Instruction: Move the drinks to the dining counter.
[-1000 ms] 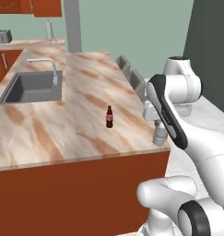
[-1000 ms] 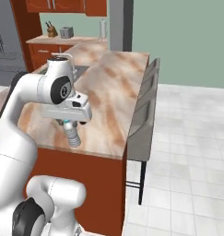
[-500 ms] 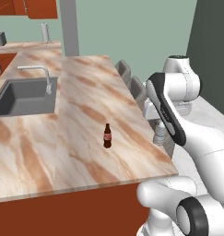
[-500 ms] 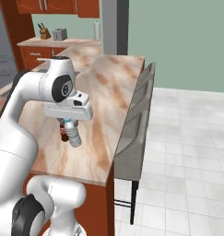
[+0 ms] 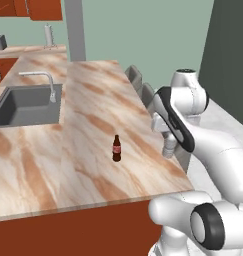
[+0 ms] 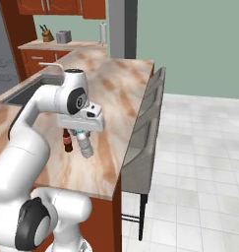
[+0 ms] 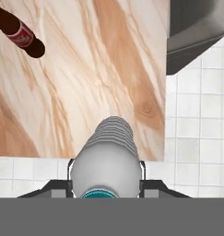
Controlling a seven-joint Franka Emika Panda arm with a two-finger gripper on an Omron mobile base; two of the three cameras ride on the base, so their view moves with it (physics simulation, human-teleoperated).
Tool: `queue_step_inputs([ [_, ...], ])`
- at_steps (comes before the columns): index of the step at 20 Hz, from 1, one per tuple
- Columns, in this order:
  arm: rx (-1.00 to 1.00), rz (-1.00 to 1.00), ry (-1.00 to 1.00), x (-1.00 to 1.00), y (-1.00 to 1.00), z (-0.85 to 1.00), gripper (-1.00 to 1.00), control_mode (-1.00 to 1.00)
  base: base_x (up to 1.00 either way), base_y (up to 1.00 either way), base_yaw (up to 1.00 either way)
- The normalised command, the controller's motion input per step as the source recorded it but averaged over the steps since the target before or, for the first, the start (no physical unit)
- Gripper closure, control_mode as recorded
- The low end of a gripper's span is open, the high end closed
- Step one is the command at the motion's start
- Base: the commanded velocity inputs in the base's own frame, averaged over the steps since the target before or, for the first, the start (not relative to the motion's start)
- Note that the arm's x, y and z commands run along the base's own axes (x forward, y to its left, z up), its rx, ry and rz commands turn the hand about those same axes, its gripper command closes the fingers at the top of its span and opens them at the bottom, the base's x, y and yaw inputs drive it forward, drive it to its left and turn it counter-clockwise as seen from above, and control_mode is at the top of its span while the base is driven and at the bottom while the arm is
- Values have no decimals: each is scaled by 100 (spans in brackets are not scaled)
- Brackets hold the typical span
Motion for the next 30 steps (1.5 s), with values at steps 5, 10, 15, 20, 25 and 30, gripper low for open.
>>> queue_step_inputs([
  [5, 0, 0, 0, 50, -3, -41, 100, -100, 0, 0, 0],
  [10, 0, 0, 0, 40, 0, -32, 100, -100, 0, 0, 0],
  [15, 2, 0, 2, 40, -1, -28, 100, -100, 0, 0, 0],
  [20, 1, 0, 3, 31, 0, -36, 100, -100, 0, 0, 0],
  [25, 2, 0, 6, 20, 0, -28, 100, -100, 0, 0, 0],
  [30, 2, 0, 8, 23, 0, -25, 100, -100, 0, 0, 0],
])
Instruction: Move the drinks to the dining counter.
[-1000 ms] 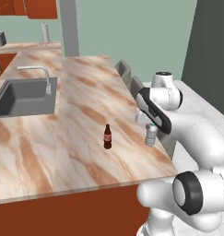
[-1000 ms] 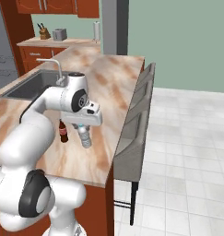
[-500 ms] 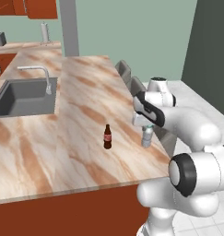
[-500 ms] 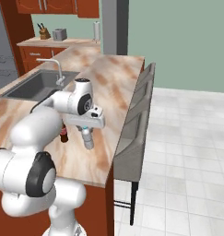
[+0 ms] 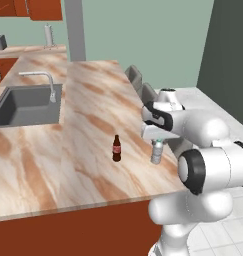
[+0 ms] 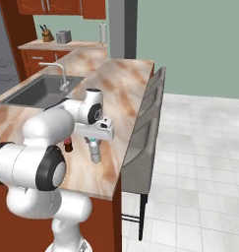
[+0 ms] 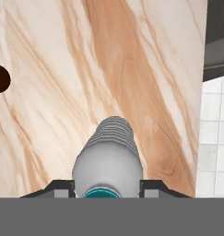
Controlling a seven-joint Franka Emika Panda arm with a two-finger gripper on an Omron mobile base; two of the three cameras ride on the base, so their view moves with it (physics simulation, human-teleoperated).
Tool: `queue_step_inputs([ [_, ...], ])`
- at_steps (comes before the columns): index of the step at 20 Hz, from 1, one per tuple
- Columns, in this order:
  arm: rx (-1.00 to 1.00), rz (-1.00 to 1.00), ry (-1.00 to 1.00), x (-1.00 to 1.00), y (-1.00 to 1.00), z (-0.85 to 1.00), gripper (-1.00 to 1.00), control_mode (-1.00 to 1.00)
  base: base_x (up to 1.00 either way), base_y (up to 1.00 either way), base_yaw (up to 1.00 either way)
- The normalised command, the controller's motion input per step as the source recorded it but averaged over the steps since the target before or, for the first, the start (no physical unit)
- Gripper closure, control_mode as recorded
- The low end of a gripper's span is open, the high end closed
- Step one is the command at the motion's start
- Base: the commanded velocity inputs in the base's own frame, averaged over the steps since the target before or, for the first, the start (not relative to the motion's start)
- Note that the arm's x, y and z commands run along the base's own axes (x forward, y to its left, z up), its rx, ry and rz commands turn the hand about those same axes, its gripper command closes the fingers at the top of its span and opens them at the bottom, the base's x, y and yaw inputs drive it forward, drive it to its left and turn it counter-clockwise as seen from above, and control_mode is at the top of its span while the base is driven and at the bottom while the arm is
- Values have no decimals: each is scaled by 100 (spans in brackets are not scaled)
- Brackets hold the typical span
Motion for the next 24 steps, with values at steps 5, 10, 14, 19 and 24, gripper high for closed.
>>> queue_step_inputs([
  [5, 0, 0, 7, 21, 0, -25, 100, -100, 0, 0, 0],
  [10, 0, 0, 6, 14, 0, -24, 100, -100, 0, 0, 0],
  [14, 0, 0, 8, 2, 0, -18, 100, -100, 0, 0, 0],
  [19, 0, 0, 4, 0, 0, -5, -100, -100, 0, 0, 0],
  [24, 0, 0, 0, 0, 0, 0, -100, -100, 0, 0, 0],
])
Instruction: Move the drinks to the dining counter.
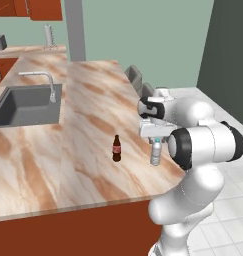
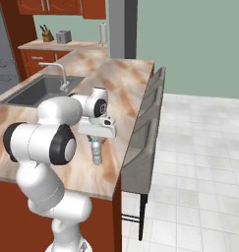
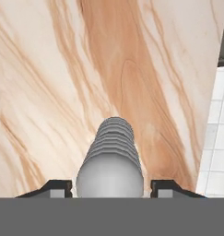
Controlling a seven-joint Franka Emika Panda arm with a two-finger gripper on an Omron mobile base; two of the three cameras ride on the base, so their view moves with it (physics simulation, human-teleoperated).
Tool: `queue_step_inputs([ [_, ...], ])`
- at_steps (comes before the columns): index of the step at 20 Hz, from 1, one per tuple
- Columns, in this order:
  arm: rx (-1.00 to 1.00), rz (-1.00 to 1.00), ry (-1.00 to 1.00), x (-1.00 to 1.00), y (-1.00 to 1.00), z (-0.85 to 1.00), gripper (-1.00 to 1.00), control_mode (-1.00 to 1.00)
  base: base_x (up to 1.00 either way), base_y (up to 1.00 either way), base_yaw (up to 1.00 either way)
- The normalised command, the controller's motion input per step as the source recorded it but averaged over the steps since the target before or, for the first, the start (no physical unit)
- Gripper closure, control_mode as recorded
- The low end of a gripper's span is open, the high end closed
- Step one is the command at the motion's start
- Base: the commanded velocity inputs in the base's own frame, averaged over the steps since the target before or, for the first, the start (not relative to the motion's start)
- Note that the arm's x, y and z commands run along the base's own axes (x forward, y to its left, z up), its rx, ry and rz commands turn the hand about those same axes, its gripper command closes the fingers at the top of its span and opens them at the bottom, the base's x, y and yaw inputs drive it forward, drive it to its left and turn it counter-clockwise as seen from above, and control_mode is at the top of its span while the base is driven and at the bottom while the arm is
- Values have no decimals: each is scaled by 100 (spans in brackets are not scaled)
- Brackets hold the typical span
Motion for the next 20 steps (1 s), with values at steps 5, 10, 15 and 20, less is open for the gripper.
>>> queue_step_inputs([
  [5, 0, 0, -1, 0, 0, 20, -100, -100, 0, 0, 0],
  [10, 0, 0, -15, -42, 0, 40, -100, -100, 0, 0, 0],
  [15, 0, 0, -28, -100, 0, 25, -100, -100, 0, 0, 0],
  [20, 0, 0, -26, -97, 7, 24, -100, -100, 0, 0, 0],
])
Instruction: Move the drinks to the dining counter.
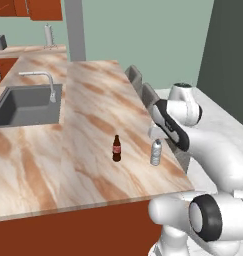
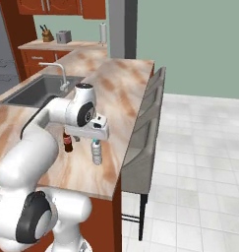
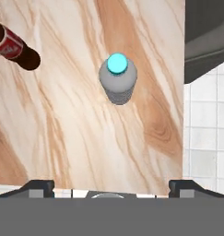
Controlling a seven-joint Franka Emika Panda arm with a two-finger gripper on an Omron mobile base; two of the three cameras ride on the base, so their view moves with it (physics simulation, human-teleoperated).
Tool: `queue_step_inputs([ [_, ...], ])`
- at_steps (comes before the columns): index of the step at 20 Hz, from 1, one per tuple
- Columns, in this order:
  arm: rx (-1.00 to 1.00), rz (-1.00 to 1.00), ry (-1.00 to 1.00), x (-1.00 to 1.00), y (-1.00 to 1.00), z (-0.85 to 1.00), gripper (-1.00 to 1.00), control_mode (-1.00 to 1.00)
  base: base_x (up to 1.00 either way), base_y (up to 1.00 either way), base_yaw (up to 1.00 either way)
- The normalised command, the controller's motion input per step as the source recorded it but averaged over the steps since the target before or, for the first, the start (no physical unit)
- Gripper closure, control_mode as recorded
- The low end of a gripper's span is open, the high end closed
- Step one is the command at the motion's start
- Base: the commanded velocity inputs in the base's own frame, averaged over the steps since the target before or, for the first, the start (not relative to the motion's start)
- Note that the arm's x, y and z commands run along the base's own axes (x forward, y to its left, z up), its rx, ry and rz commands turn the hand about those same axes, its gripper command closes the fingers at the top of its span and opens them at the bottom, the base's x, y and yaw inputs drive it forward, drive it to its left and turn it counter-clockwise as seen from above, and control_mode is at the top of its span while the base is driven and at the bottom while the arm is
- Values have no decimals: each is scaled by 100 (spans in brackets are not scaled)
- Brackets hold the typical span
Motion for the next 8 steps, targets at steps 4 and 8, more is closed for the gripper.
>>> queue_step_inputs([
  [4, 0, 0, -21, -67, 6, 38, -100, -100, 0, 0, 0],
  [8, 0, 0, -17, -45, 4, 42, -100, -100, 0, 0, 0],
])
